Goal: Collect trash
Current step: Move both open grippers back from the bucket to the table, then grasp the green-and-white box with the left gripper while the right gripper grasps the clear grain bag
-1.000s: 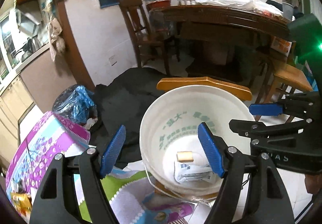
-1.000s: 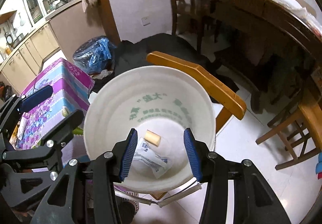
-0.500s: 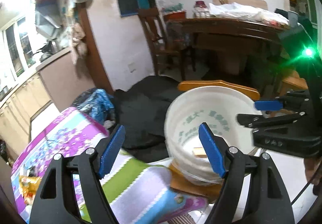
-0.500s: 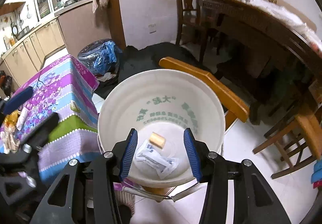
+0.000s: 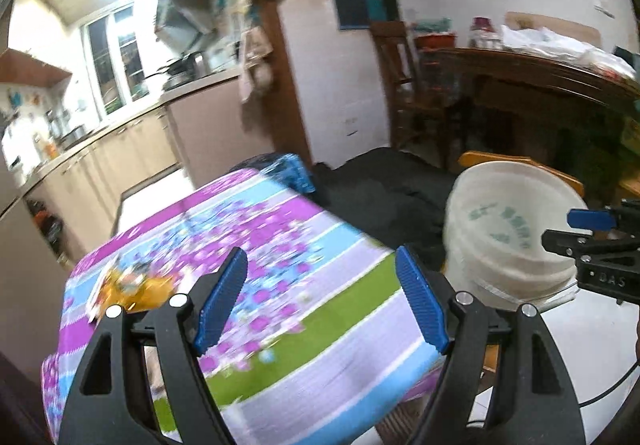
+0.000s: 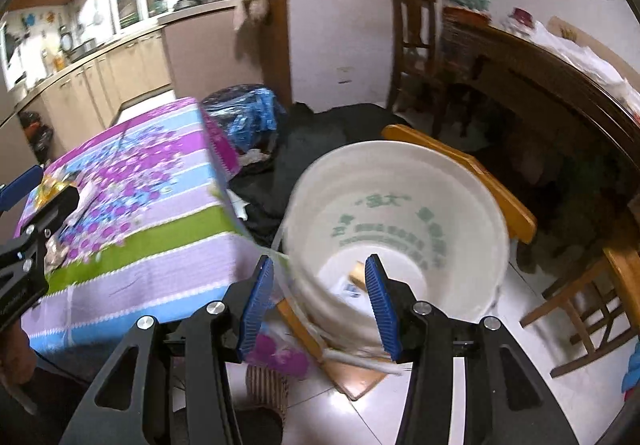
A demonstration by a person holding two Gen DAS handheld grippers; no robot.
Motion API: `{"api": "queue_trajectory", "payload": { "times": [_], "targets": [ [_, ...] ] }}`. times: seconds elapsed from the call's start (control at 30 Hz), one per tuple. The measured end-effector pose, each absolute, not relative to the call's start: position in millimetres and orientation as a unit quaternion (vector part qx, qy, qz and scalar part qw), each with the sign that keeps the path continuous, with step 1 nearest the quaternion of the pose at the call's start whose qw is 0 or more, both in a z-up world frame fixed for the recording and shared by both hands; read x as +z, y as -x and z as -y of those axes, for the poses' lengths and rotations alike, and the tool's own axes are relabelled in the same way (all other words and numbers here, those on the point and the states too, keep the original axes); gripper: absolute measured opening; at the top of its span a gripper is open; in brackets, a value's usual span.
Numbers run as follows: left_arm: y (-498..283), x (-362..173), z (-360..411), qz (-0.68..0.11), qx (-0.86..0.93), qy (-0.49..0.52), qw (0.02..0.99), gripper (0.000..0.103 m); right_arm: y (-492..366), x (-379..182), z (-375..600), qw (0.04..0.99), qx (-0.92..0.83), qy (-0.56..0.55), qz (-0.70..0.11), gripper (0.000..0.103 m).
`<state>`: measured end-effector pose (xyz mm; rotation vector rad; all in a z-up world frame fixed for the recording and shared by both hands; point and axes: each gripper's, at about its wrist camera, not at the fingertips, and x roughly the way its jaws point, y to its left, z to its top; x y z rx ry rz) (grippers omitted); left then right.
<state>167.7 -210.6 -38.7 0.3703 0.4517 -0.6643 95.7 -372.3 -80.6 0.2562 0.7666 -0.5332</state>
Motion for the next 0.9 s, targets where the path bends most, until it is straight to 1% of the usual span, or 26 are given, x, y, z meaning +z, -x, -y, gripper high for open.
{"api": "queue_trajectory", "payload": {
  "times": [0.37,0.57,0.77,0.9],
  "targets": [
    [-203.0,-55.8,110.5,-0.254,-0.203,-0.129,0.937,0.074,-148.5,-105.0,312.8,0.891,-0.18,-0.117,-0.399,0.049],
    [-216.6,-68.0,52.4,-0.286,-0.125,-0.089,0.946,0.074,-178.7,-115.3,279.1,0.894,-0.139,-0.106,-0.414,0.049],
    [-230.7,-82.4,-2.7,-0.324,-0.047,-0.038,0.944,0.08,-206.8,-125.9,246.2,0.894,-0.099,-0.098,-0.426,0.049],
    [-237.9,-92.9,-12.6,-0.349,-0.054,-0.027,0.935,0.08,-220.3,-134.7,232.4,0.89,-0.08,-0.097,-0.439,0.049]
  ]
}}
